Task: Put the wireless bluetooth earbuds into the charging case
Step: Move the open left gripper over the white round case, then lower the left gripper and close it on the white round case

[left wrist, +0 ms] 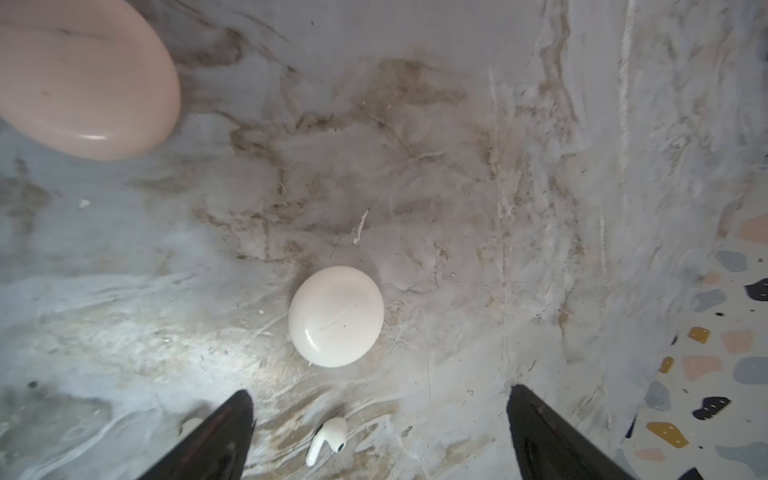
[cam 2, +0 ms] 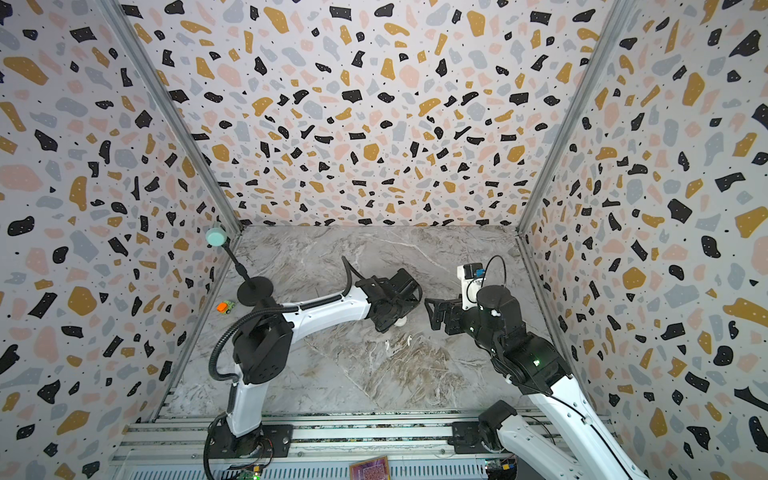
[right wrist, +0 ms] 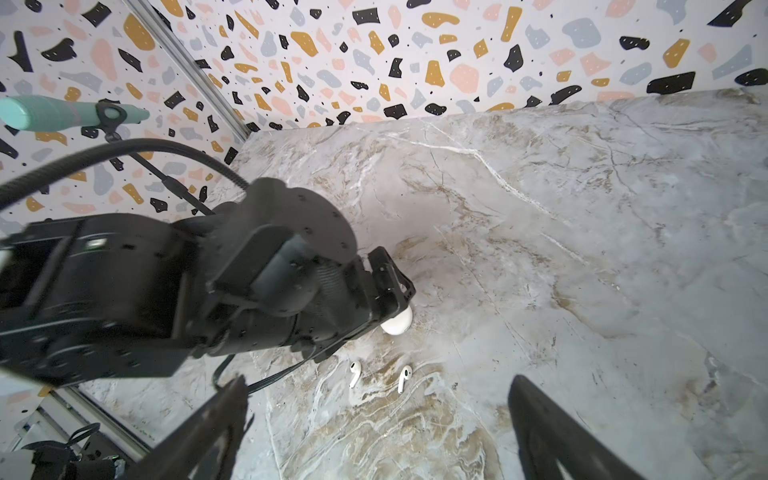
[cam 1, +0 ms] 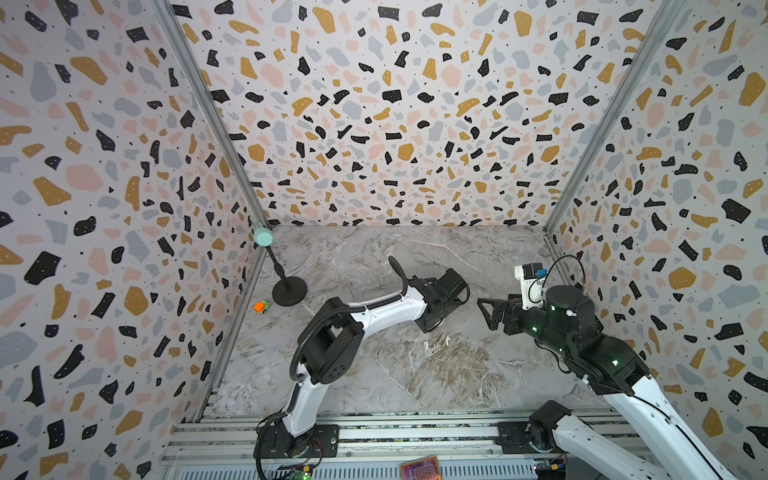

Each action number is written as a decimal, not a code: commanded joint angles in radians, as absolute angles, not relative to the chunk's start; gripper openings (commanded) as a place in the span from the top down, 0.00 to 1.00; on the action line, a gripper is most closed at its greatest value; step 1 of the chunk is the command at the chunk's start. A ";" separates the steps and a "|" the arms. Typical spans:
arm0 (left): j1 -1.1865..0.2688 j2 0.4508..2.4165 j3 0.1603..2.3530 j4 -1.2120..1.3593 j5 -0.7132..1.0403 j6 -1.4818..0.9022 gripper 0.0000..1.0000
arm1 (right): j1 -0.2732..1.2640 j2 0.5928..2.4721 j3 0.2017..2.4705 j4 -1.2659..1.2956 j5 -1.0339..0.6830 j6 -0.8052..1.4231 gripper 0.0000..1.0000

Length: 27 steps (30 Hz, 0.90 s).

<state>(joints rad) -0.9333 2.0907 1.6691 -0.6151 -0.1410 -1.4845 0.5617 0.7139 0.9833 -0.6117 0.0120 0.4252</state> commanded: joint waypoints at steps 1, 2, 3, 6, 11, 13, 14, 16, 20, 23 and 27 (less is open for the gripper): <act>-0.930 2.134 1.733 -0.741 -0.110 -1.458 0.05 | 0.558 0.686 1.010 -0.649 0.015 0.407 0.02; -0.928 2.139 1.734 -0.741 -0.110 -1.461 0.05 | 0.558 0.681 1.011 -0.652 0.017 0.403 0.02; -0.925 2.143 1.730 -0.741 -0.108 -1.467 0.05 | 0.558 0.676 1.012 -0.653 0.017 0.399 0.02; -0.920 2.142 1.709 -0.723 -0.103 -1.494 0.07 | 0.558 0.664 1.015 -0.658 0.016 0.394 0.02; -0.909 2.154 1.698 -0.694 -0.087 -1.514 0.08 | 0.558 0.655 1.015 -0.660 0.003 0.390 0.02; -0.909 2.168 1.717 -0.702 -0.087 -1.511 0.08 | 0.558 0.647 1.016 -0.660 0.002 0.391 0.02; -0.909 2.176 1.728 -0.711 -0.087 -1.510 0.08 | 0.558 0.644 1.016 -0.660 0.000 0.390 0.02; -0.902 2.196 1.748 -0.727 -0.082 -1.507 0.10 | 0.559 0.638 1.012 -0.658 -0.002 0.390 0.02; -0.896 2.232 1.790 -0.756 -0.078 -1.494 0.20 | 0.558 0.631 1.011 -0.659 -0.010 0.388 0.02; -0.895 2.252 1.825 -0.765 -0.083 -1.491 0.20 | 0.558 0.623 1.012 -0.658 -0.014 0.388 0.02; -0.891 2.282 1.866 -0.788 -0.086 -1.485 0.19 | 0.558 0.611 1.007 -0.657 -0.018 0.386 0.02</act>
<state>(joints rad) -0.8974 2.2635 1.8343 -0.7429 -0.0864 -1.5024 0.5617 0.6243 0.9833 -0.6445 -0.0093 0.3981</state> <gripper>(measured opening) 0.810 0.977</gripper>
